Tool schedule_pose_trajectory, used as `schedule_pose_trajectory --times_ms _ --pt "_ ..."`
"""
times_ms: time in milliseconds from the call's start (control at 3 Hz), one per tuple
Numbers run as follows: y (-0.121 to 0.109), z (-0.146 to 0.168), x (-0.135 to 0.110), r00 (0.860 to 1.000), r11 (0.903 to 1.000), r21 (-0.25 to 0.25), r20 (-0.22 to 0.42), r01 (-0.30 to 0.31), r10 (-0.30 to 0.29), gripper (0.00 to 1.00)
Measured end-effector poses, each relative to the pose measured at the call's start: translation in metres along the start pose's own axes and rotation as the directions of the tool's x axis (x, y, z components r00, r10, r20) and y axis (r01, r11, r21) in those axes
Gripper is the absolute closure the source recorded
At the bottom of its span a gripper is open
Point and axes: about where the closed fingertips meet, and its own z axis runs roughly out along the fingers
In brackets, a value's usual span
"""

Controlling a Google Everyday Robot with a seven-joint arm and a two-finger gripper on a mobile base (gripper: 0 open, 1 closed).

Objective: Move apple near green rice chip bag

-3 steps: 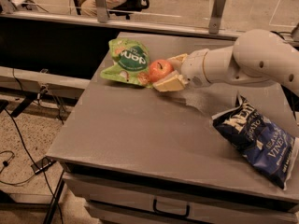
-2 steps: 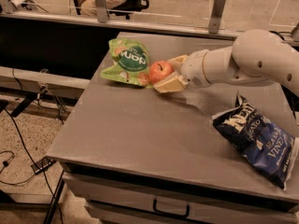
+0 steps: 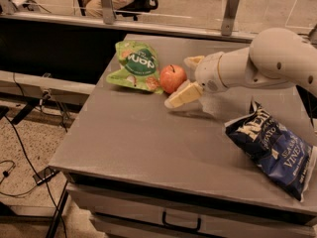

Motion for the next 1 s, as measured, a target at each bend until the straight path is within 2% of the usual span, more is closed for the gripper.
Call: schedule_pose_trajectory --times_ms 333,667,1000 --pt "-0.003 -0.003 0.0 1.0 0.9998 -0.017 -0.011 -0.011 0.011 0.0" --pt "-0.011 -0.026 -0.003 0.999 0.9995 -0.021 -0.031 -0.022 0.021 0.0" --pt "-0.011 -0.027 -0.003 0.999 0.9995 -0.022 -0.031 -0.021 0.021 0.0"
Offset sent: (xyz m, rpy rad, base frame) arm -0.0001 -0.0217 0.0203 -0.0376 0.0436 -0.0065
